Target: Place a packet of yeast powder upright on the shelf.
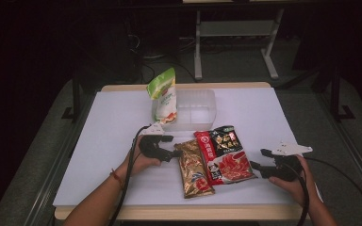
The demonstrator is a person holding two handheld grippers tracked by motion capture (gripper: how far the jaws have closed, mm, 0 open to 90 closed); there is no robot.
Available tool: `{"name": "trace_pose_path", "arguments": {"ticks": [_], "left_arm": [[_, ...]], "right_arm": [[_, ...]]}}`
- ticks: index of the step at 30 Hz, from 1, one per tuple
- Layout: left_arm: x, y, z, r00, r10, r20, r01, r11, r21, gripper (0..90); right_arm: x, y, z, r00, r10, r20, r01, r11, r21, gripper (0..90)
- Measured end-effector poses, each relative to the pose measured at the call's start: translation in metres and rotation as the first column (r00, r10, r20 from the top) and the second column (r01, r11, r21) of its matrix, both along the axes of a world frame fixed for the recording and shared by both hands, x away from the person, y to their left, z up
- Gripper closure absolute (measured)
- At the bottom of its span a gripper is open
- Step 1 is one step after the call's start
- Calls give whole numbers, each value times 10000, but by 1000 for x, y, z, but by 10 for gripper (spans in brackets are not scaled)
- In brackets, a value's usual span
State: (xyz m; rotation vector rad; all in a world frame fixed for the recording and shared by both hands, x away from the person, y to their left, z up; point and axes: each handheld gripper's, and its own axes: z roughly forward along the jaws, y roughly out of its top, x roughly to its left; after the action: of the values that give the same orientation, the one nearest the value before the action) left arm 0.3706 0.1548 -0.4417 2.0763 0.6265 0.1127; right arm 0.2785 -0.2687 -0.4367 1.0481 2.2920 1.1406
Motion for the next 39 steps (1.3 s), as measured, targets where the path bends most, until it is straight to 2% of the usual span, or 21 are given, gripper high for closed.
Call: {"name": "trace_pose_path", "arguments": {"ticks": [4,7,11,14,15,18,21,22,23,24,26,27,29,30,31,32,33,35,37,38,39], "left_arm": [[5,-5,-3,9997,-31,-234,30,10000,-47,206],[7,-8,-5,9996,-55,-271,59,9999,123,199],[11,-11,-7,9987,-142,-493,152,9997,210,196],[11,-13,-9,9987,-157,-486,173,9993,336,186],[12,-13,-10,9977,-178,-654,199,9993,315,184],[14,-12,-11,9975,-129,-690,152,9993,329,175],[17,-9,-10,9982,88,-596,-67,9994,349,170],[18,-7,-10,9975,158,-684,-138,9995,284,169],[18,-7,-10,9975,158,-684,-138,9995,284,168],[21,-5,-12,9964,248,-812,-228,9994,256,167],[21,-5,-13,9955,211,-919,-192,9996,222,167],[21,-5,-13,9955,211,-919,-192,9996,222,166],[21,-7,-13,9949,36,-1007,-17,9998,196,166],[21,-7,-13,9949,36,-1007,-17,9998,196,166],[20,-9,-13,9941,-162,-1074,184,9996,199,166],[20,-9,-13,9941,-162,-1074,184,9996,199,167],[18,-12,-14,9931,-377,-1115,406,9989,244,167],[18,-14,-14,9920,-492,-1163,520,9984,209,167],[17,-14,-13,9915,-556,-1179,590,9979,255,168],[17,-14,-14,9904,-627,-1231,661,9975,242,169],[17,-15,-14,9896,-671,-1272,705,9973,223,169]], "right_arm": [[-7,6,5,9991,266,325,-269,9996,95,378],[-12,12,9,9978,500,435,-508,9985,184,398],[-17,21,12,9939,994,475,-1001,9949,130,450],[-19,29,12,9908,1295,392,-1305,9911,253,480],[-20,33,12,9885,1463,371,-1473,9888,250,498],[-24,44,13,9789,2024,262,-2031,9788,250,541],[-28,57,13,9640,2657,96,-2658,9639,183,586],[-30,61,13,9589,2837,59,-2838,9588,149,593],[-30,61,13,9589,2837,59,-2838,9588,149,593],[-32,67,13,9504,3109,-45,-3108,9504,157,613],[-33,73,12,9429,3326,-145,-3323,9429,208,633],[-33,73,12,9429,3326,-145,-3323,9429,208,633],[-36,82,9,9287,3689,-372,-3688,9294,110,660],[-36,82,9,9287,3689,-372,-3688,9294,110,660],[-38,87,8,9192,3908,-477,-3909,9204,67,673],[-38,87,8,9192,3908,-477,-3909,9204,67,673],[-40,92,7,9093,4127,-533,-4129,9107,73,680],[-42,97,6,8994,4317,-690,-4325,9016,34,671],[-43,99,4,8971,4357,-734,-4374,8992,-78,662],[-44,101,5,8931,4443,-703,-4470,8941,-288,648],[-44,101,7,8929,4453,-660,-4471,8943,-146,650]]}}
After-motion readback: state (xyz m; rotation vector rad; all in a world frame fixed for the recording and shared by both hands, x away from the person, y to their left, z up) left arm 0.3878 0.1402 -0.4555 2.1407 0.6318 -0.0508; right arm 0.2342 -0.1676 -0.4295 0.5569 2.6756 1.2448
